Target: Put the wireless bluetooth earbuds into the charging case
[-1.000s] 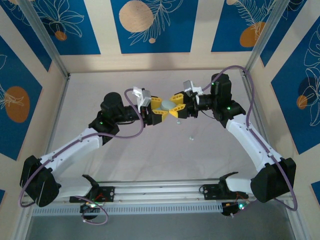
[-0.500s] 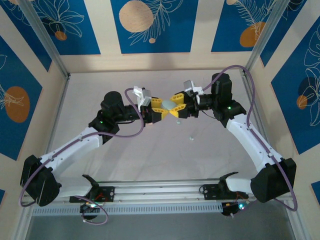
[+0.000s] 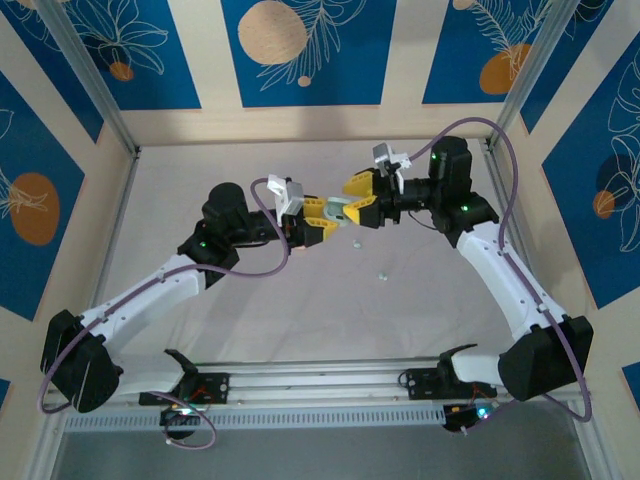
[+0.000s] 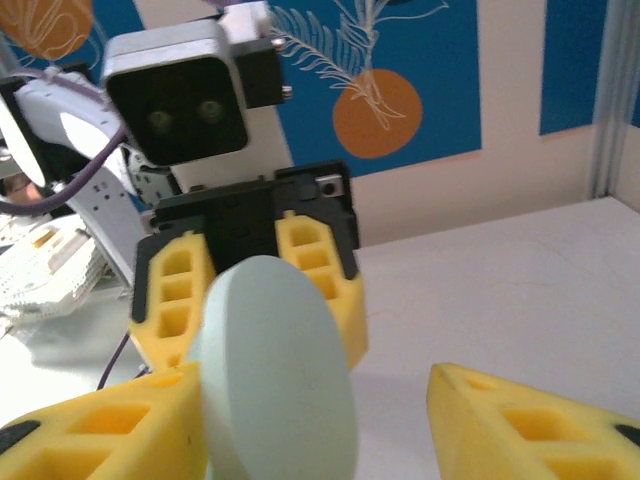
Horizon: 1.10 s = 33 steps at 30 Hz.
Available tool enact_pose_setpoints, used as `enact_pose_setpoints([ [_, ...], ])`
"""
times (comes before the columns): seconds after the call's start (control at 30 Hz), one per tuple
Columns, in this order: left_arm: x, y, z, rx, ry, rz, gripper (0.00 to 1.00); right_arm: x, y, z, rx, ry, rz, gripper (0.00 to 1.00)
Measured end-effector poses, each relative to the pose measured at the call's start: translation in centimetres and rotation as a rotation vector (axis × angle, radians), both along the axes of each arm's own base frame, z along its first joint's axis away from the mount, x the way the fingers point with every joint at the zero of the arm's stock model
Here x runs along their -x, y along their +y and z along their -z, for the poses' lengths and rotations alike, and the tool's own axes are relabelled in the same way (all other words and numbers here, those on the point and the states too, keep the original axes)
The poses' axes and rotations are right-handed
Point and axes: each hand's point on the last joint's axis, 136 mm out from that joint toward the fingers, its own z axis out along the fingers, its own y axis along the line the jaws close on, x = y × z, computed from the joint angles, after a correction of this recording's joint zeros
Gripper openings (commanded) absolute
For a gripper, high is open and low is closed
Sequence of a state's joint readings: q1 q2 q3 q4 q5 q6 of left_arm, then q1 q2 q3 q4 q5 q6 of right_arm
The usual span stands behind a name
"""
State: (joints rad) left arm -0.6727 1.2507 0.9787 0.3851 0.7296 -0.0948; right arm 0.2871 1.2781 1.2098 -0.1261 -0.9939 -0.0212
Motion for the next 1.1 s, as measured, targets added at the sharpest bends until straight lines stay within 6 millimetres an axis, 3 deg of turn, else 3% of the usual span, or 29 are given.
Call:
enact_pose_setpoints([
  [0.2,0.0,0.0,-0.4,0.026,-0.020,0.000,0.22,-1.5,-0.1,0.5,0.023,0.082,0.077,0.63],
  [0.7,-0.9,0.4,0.2,0.076,-0.017,-0.066,0.22,-2.8,-1.8,-1.6,0.018,0.218,0.241,0.67],
  [0.83,-1.4,0.7,0.6,0.082,-0.020,-0.100,0.22,-2.2,-3.4,-3.6,0.000,0.185,0.371,0.62],
  [0.93,-1.6,1.0,0.9,0.085,-0.019,-0.126,0.22,-2.9,-5.4,-4.0,-0.002,0.191,0.518,0.51],
  [1.0,-1.7,1.1,1.0,0.087,-0.019,-0.139,0.22,-4.6,-7.4,-3.3,0.005,0.244,0.644,0.48],
  [1.1,-1.8,1.4,0.7,0.095,-0.025,-0.157,0.22,-7.8,-11.0,0.3,0.031,0.407,0.817,0.45],
])
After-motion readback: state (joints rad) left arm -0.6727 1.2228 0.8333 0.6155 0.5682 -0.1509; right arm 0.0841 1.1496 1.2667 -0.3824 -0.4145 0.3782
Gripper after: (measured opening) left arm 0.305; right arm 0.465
